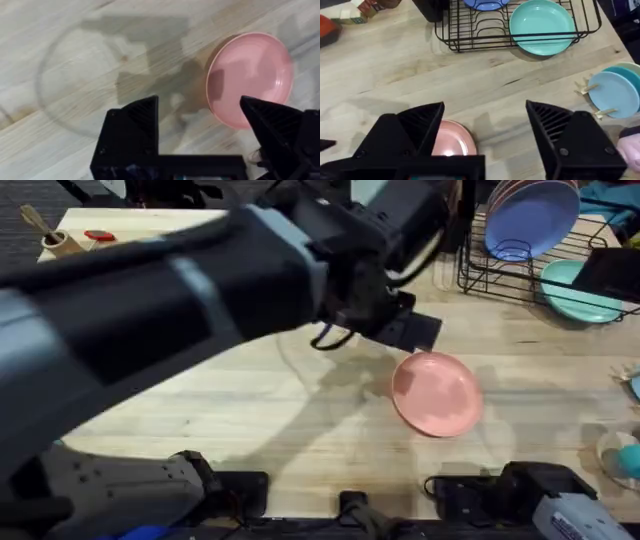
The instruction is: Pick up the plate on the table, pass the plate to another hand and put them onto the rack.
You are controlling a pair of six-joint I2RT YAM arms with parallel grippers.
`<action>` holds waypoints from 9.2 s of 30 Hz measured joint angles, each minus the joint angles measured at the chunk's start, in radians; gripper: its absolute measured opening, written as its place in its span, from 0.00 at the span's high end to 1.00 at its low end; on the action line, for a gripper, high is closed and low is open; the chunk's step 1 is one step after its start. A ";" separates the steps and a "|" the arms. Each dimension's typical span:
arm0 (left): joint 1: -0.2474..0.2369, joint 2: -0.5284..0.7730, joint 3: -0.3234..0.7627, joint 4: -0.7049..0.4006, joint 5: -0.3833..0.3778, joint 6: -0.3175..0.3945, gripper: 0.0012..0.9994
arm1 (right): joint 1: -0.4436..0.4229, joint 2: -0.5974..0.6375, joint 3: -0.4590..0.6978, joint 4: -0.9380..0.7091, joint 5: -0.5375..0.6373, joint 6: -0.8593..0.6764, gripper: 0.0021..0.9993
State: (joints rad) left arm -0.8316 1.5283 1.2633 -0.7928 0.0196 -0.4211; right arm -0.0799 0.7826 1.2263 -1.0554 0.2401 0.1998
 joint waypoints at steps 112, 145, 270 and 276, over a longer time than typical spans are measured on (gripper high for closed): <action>0.411 0.397 0.867 -0.510 -0.084 0.011 0.96 | 0.000 0.037 0.001 0.001 0.001 0.067 0.01; 0.615 0.397 0.975 -0.726 0.392 0.198 0.96 | 0.000 0.262 0.001 0.226 -0.580 0.138 0.01; 0.614 0.397 0.975 -0.726 0.442 0.249 0.37 | 0.310 0.584 0.002 0.410 -0.635 0.268 0.97; 0.614 0.397 0.975 -0.726 0.449 0.249 0.12 | 0.310 0.584 0.001 0.409 -0.632 0.268 0.97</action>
State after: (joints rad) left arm -0.2173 1.9255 2.2379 -1.5192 0.4690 -0.1718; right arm 0.2298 1.3667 1.2275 -0.6464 -0.3920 0.4675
